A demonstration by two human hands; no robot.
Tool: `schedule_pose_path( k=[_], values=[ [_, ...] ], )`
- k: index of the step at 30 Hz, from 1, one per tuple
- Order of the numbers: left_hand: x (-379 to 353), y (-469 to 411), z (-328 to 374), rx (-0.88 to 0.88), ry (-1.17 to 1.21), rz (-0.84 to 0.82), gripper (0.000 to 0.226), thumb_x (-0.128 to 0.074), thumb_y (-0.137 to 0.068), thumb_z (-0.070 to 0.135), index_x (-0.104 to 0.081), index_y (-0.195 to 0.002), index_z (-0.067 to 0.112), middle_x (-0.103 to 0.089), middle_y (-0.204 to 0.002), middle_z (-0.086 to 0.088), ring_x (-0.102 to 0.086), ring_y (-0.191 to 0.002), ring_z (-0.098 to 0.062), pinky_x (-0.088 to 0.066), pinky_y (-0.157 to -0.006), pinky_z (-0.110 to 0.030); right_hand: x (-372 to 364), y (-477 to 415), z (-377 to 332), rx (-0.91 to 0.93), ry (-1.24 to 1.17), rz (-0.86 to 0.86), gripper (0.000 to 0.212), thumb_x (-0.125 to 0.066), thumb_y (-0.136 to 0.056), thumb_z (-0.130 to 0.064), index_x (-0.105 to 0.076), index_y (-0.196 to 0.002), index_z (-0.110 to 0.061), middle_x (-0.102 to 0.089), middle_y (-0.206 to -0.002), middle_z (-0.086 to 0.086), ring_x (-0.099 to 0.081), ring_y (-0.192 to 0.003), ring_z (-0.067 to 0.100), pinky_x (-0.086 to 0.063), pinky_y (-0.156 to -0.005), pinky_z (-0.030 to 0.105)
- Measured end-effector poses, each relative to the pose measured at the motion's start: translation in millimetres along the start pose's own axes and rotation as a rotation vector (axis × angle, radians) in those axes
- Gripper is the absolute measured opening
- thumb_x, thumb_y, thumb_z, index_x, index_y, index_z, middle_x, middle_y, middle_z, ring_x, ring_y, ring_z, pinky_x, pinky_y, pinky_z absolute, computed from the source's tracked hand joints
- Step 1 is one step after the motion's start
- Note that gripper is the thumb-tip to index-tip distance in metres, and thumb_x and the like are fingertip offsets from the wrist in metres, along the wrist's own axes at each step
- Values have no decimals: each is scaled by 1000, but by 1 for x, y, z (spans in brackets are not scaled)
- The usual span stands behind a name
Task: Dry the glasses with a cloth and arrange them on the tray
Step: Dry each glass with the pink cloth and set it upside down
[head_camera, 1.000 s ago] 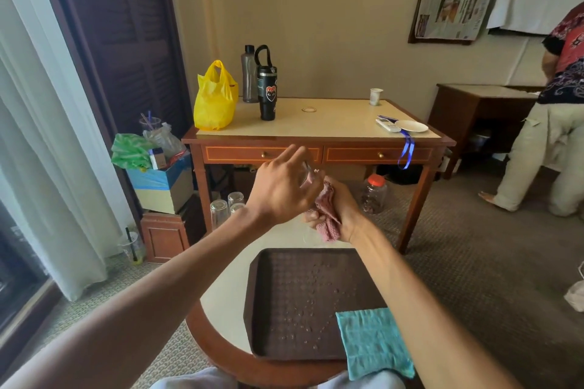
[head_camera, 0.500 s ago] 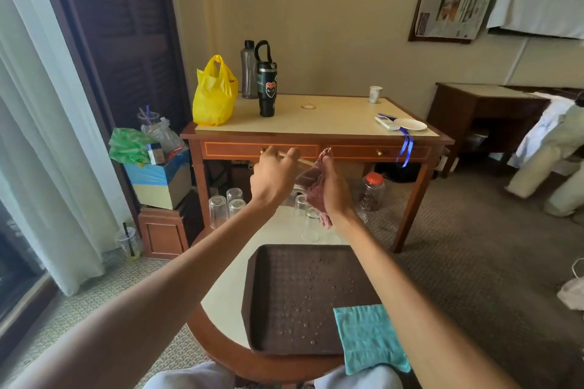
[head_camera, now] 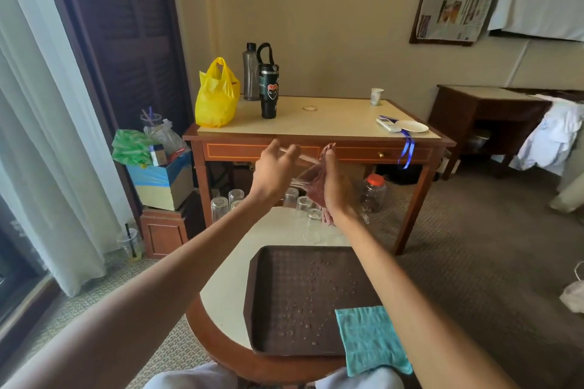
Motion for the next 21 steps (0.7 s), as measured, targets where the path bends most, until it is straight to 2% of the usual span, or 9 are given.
schedule_pose_path(
  k=[1,3,7,10,12,14,16,18,21],
  values=[
    [-1,-1,2,147,85,-5,32,-51,-100,37,-61,-117,12,-73,-90,-3,-72,-82,-18,-54,-75,-37,-2,0,0,113,91,69,66,-28,-109,-46,-67,-96,6,-71,-76,10,-69,-64,14,-53,-59,22],
    [-1,-2,1,247,131,3,36,-48,-102,37,-61,-123,11,-72,-85,-4,-70,-80,-19,-47,-69,-32,-2,2,1,333,236,147,53,-30,-110,-39,-63,-99,1,-71,-74,7,-70,-63,17,-56,-58,29],
    [-1,2,2,65,115,119,50,-48,-85,53,-65,-115,17,-75,-96,-8,-74,-88,-26,-51,-72,-38,-2,13,-12,578,291,218,37,-34,-110,-24,-61,-100,-1,-70,-71,3,-68,-57,14,-57,-53,29],
    [-3,-4,10,147,172,113,37,-50,-92,44,-67,-109,16,-75,-91,-11,-73,-88,-32,-50,-69,-38,1,6,-11,664,375,274,40,-33,-111,-27,-62,-101,-2,-71,-72,-1,-68,-58,9,-57,-53,34],
    [-3,-7,12,221,153,103,47,-49,-91,49,-67,-118,15,-75,-95,-11,-73,-89,-35,-55,-72,-40,2,4,-11,583,337,222,46,-31,-111,-30,-65,-94,-3,-71,-71,2,-69,-58,16,-58,-56,36],
    [-1,-3,12,123,4,151,54,-48,-85,57,-66,-115,16,-73,-94,-4,-72,-87,-30,-60,-81,-48,2,4,-17,402,193,82,54,-28,-111,-30,-69,-81,-11,-72,-70,6,-70,-63,24,-60,-66,38],
    [2,6,14,-166,-203,221,40,-50,-92,52,-64,-100,15,-72,-87,0,-70,-80,-22,-59,-76,-45,3,6,-31,136,84,-86,59,-25,-110,-30,-66,-72,-11,-69,-64,3,-66,-61,18,-54,-68,31],
    [8,14,14,-526,-355,246,30,-52,-97,44,-61,-92,15,-69,-83,2,-65,-70,-15,-56,-63,-37,9,9,-36,-187,58,-270,57,-24,-107,-31,-59,-70,-5,-61,-53,1,-54,-43,12,-44,-50,20],
    [14,16,7,-876,-468,87,22,-53,-96,33,-62,-90,14,-61,-85,4,-55,-59,-13,-49,-50,-34,21,7,-20,-504,-3,-521,55,-27,-103,-40,-57,-79,-1,-56,-65,11,-40,-37,10,-33,-34,17]
  ],
)
Point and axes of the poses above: each hand's wrist, its own y-axis away from the middle knuckle, its own x-axis out of the back of the hand, z = x × y, the point moved 1 cm from there along -y, towards the middle knuckle
